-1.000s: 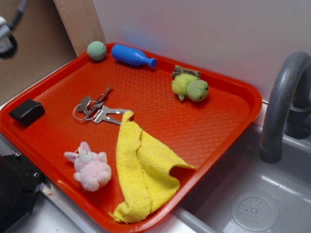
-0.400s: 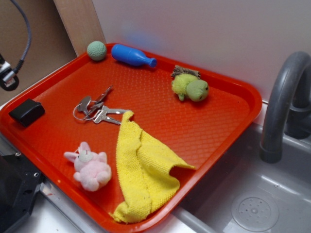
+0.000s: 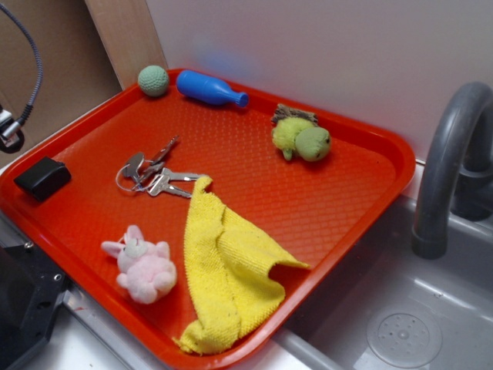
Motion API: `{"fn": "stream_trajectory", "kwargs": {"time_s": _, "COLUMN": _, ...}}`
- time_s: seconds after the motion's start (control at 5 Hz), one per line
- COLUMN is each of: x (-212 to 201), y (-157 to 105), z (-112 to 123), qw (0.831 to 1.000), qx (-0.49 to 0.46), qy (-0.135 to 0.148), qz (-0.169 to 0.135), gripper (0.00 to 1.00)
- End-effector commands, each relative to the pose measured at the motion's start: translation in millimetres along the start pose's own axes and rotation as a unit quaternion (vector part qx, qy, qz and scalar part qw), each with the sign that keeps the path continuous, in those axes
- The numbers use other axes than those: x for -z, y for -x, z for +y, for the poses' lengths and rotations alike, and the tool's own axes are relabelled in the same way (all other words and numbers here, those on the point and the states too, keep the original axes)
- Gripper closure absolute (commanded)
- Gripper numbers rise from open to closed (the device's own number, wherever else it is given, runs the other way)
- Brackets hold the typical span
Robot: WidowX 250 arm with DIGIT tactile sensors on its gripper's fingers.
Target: Grab the black box.
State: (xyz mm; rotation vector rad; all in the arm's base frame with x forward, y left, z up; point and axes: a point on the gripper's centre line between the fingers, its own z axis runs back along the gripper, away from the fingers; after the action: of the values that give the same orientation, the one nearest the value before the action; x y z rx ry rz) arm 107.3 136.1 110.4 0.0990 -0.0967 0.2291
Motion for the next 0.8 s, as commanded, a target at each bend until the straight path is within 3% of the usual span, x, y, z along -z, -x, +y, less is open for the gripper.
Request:
{"fn": "stream_trajectory", "kwargs": {"time_s": 0.0, "x": 36.0, "y": -3.9, "z": 7.6, "qw": 1.0, "qx": -0.011, "qy": -0.019, "qz": -0.007, "gripper": 0.0}}
{"fn": "stream_trajectory", "kwargs": {"time_s": 0.2, "x": 63.9, "y": 7.1, "z": 0.5, "qw": 1.0, "qx": -0.001, "qy": -0.003, "qz": 0.004, "gripper": 0.0}}
{"fn": "stream_trajectory", "kwargs": {"time_s": 0.4, "x": 83.5, "y": 4.9, "z": -10.7, "qw": 1.0, "qx": 0.014, "qy": 0.003, "qz": -0.014, "gripper": 0.0}}
{"fn": "stream_trajectory", "kwargs": {"time_s": 0.6, "x": 91.3, "y": -7.5, "z": -10.0, "qw": 0.998, "qx": 0.03, "qy": -0.027, "qz": -0.037, "gripper": 0.0}}
